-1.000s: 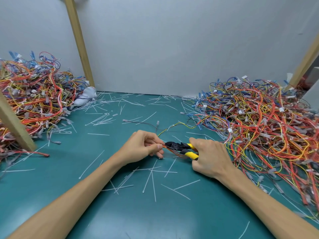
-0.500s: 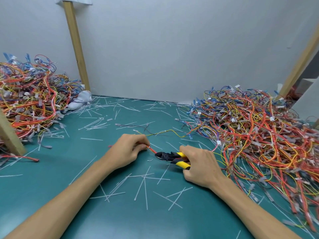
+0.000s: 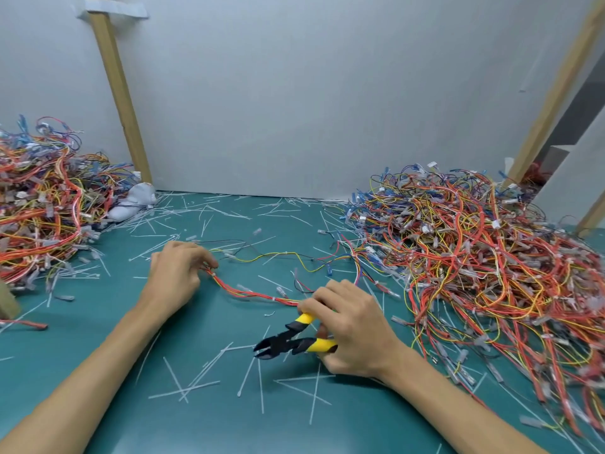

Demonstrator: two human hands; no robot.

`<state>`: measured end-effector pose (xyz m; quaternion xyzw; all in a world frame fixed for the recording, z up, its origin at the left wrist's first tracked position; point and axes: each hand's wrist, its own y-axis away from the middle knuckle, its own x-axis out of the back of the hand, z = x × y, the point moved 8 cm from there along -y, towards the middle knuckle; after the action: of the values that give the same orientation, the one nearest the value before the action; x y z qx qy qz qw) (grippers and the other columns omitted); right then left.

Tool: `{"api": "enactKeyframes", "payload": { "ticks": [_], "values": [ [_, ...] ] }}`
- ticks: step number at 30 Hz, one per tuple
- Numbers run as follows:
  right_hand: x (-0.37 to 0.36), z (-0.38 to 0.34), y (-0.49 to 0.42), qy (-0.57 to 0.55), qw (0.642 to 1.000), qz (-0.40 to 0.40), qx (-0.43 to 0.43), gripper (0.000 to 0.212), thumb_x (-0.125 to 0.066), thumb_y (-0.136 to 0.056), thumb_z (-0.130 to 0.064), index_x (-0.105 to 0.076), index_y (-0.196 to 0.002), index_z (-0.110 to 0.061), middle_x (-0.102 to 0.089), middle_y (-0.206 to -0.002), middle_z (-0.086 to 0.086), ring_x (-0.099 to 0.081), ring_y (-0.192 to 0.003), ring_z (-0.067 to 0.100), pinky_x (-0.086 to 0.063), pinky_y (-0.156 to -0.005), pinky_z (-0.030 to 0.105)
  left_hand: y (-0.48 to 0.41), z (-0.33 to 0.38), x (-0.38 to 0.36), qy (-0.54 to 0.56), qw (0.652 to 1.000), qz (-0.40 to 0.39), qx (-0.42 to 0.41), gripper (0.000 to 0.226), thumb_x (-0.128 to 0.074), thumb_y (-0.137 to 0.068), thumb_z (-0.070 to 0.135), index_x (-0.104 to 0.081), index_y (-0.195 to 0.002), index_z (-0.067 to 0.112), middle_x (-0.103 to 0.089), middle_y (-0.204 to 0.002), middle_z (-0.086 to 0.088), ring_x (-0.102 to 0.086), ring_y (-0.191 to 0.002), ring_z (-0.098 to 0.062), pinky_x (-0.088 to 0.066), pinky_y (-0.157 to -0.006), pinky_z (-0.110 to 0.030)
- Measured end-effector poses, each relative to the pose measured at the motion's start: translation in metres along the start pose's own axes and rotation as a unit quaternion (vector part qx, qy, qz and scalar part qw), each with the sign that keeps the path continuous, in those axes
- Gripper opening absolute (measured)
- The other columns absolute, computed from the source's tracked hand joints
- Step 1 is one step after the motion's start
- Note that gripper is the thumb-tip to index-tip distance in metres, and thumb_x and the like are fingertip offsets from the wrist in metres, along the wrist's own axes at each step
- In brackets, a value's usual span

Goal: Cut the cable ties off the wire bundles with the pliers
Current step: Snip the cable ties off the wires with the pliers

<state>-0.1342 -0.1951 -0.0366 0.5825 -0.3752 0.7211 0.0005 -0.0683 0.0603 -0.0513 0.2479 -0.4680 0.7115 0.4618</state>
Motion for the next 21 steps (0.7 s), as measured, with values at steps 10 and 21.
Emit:
{"api": "enactKeyframes", "payload": {
  "ticks": [10,21],
  "values": [
    [-0.011,-0.010,0.003,-0.025,0.998,-0.059,0.026,0.035,-0.052,-0.058,-0.024,-0.063,-0.091,-0.016,-0.056,-0.082,-0.002,-0.042,-0.070,0.020,-0.030,-0.061,0.027,0.008,0.032,0.017,0.103,0.986,0.125,-0.040,0.025,-0.057,-0.087,-0.004,-0.067,-0.102,0.013,-0.068,-0.090,0.003,-0.059,-0.084,-0.016,-0.043,-0.074,-0.029],
    [-0.014,-0.008,0.004,-0.027,0.999,-0.034,0.025,0.032,-0.075,-0.061,-0.027,-0.064,-0.090,-0.018,-0.055,-0.081,-0.004,-0.041,-0.069,0.018,-0.031,-0.060,0.028,-0.045,0.040,-0.046,0.048,0.992,-0.078,-0.089,0.029,-0.058,-0.090,0.000,-0.065,-0.113,0.016,-0.071,-0.100,0.003,-0.064,-0.094,-0.016,-0.046,-0.087,-0.028]
  ]
}}
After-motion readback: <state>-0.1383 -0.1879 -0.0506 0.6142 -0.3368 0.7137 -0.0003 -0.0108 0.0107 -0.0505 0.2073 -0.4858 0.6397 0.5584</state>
